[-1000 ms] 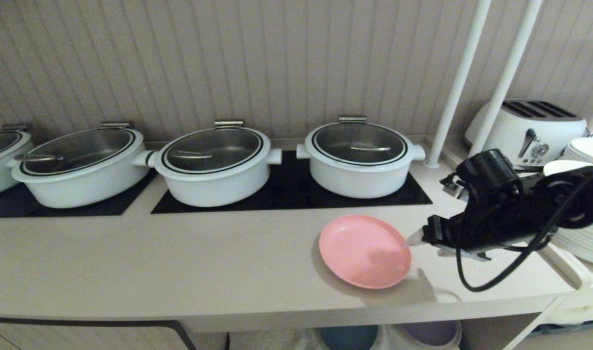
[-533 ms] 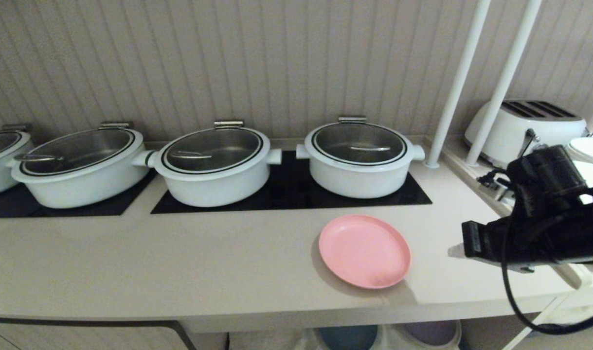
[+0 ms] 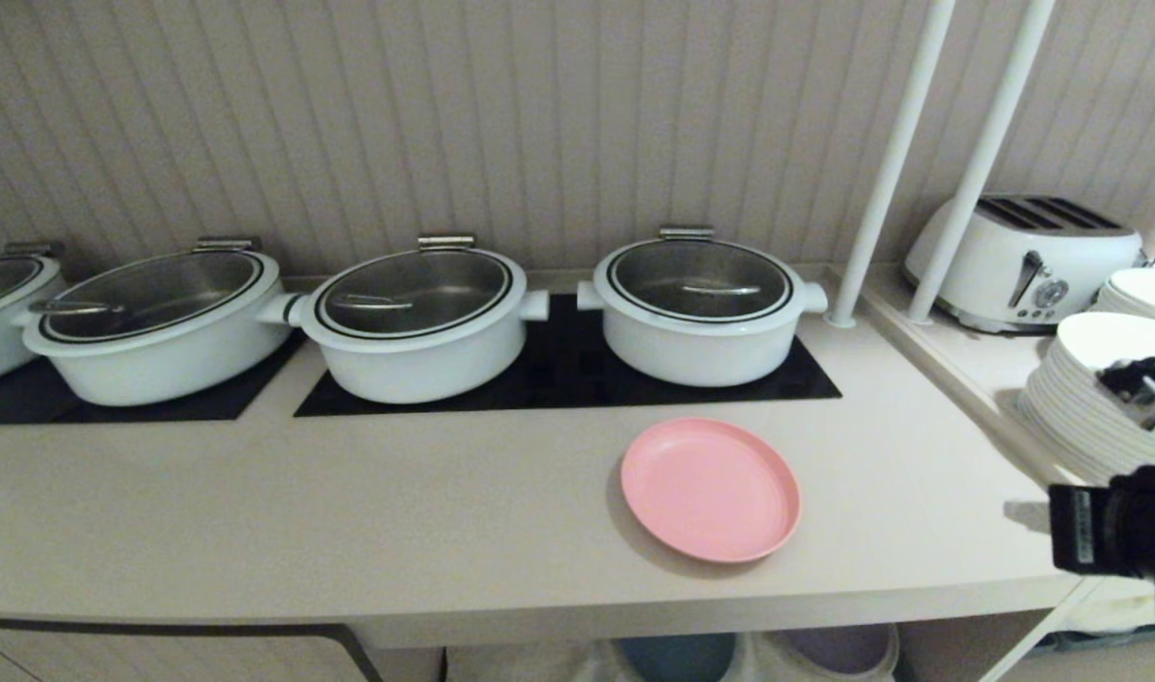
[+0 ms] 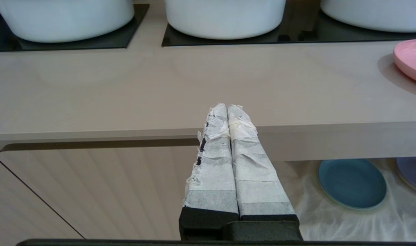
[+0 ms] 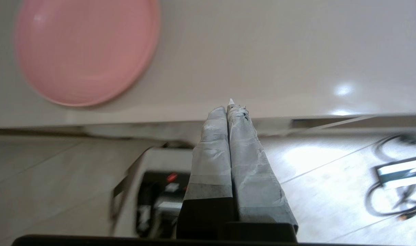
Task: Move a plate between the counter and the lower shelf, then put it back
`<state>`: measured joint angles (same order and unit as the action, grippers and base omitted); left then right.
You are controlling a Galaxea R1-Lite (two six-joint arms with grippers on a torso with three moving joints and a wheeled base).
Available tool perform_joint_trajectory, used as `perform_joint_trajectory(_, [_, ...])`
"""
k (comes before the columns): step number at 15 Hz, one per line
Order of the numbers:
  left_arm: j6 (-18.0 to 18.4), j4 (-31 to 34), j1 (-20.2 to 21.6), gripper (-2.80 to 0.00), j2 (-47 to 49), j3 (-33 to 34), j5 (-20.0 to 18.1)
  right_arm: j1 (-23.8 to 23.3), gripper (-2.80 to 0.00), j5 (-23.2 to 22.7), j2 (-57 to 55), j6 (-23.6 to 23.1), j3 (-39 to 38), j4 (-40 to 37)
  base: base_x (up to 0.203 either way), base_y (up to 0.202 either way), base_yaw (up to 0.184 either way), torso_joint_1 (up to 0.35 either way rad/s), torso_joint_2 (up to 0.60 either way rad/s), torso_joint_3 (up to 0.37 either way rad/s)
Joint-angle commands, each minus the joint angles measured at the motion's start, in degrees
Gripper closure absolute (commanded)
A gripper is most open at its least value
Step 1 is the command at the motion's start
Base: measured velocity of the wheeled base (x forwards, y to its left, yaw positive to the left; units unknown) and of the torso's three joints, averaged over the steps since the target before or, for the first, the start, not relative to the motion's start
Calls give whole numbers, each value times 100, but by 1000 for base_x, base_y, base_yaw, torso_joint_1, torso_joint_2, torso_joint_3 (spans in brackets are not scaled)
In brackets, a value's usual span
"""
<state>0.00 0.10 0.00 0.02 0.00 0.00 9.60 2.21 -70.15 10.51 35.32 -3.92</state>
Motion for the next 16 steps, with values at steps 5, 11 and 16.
perform_joint_trajectory(5, [0, -1, 0, 0, -2, 0, 0, -428, 0, 226, 2434, -887, -2063, 963, 0, 0, 0, 0, 0, 0])
perform_joint_trajectory(11, [0, -1, 0, 0, 6, 0, 0, -834, 0, 242, 4611, -1399, -3315, 1217, 0, 0, 0, 0, 0, 0])
perform_joint_trajectory(16, [0, -1, 0, 0, -2, 0, 0, -1147, 0, 102, 5781, -1602, -3528, 846, 0, 0, 0, 0, 0, 0])
